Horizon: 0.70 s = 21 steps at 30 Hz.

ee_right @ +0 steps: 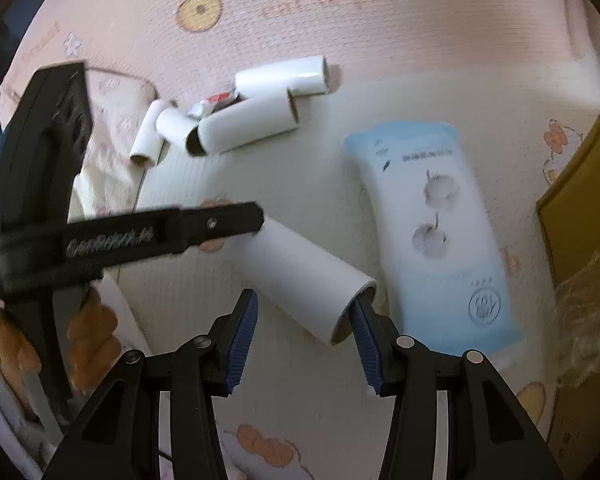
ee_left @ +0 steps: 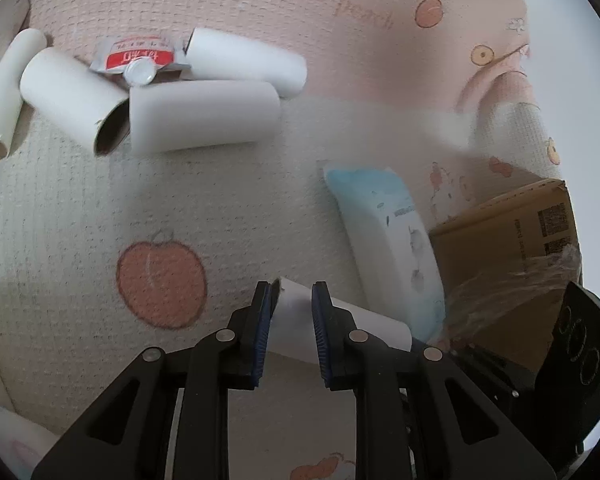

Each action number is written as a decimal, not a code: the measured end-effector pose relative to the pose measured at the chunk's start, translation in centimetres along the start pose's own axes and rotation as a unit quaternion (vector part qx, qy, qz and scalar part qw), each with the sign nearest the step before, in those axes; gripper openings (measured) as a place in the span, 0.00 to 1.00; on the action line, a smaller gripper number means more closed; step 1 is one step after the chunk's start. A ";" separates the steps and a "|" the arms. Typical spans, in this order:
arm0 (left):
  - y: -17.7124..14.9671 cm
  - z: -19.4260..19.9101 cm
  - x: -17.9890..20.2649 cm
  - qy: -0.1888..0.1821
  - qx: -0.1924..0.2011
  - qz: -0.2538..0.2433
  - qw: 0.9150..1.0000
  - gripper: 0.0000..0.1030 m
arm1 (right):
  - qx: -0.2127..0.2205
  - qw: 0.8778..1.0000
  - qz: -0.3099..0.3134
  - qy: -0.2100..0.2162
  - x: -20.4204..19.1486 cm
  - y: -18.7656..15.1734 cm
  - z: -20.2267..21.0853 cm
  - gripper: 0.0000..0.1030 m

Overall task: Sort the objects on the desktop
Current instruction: 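Lift the fourth tube with both tools and turn it upright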

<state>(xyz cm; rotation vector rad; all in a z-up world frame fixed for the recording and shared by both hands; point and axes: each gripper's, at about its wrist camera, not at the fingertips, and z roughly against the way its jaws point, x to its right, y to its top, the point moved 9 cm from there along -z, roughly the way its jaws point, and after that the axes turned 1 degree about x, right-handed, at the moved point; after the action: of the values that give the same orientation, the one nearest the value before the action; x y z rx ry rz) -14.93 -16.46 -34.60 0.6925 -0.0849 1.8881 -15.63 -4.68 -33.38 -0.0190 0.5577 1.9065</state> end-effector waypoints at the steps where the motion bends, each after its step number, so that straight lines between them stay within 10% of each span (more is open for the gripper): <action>1: -0.1 0.2 -0.2 0.002 0.002 0.003 1.000 0.22 | -0.003 1.000 0.001 0.003 -0.2 -0.2 0.1 0.44; 21: -3.8 3.5 -0.1 -0.042 0.067 0.095 0.992 0.28 | 0.009 0.995 0.099 -0.013 -0.6 2.1 1.2 0.44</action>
<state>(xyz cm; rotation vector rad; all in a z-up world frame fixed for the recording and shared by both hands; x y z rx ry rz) -10.07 -16.23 -32.75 0.8815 -0.0797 2.0599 -16.91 -5.32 -31.37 0.0751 0.5752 2.0908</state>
